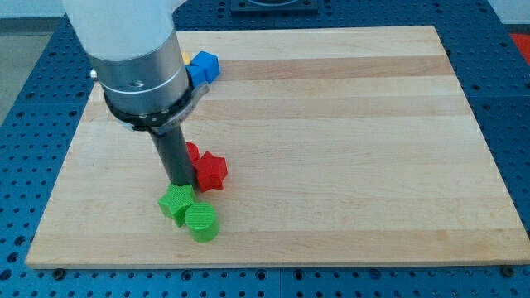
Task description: Push the red circle along with the red star slightly right
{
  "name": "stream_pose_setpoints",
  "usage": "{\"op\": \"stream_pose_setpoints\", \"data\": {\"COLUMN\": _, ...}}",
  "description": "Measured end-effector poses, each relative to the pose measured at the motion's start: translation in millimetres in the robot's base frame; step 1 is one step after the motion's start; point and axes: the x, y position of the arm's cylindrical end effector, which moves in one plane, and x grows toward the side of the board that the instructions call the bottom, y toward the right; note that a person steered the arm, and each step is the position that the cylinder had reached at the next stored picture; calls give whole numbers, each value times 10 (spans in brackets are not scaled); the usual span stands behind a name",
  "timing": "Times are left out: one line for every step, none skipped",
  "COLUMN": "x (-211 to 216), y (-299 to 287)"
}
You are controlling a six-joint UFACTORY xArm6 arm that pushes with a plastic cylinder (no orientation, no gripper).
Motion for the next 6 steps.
{"op": "stream_pose_setpoints", "data": {"x": -16, "y": -514}}
{"op": "stream_pose_setpoints", "data": {"x": -98, "y": -832}}
{"op": "stream_pose_setpoints", "data": {"x": -349, "y": -660}}
{"op": "stream_pose_setpoints", "data": {"x": -424, "y": -103}}
{"op": "stream_pose_setpoints", "data": {"x": -214, "y": 495}}
{"op": "stream_pose_setpoints", "data": {"x": -110, "y": 764}}
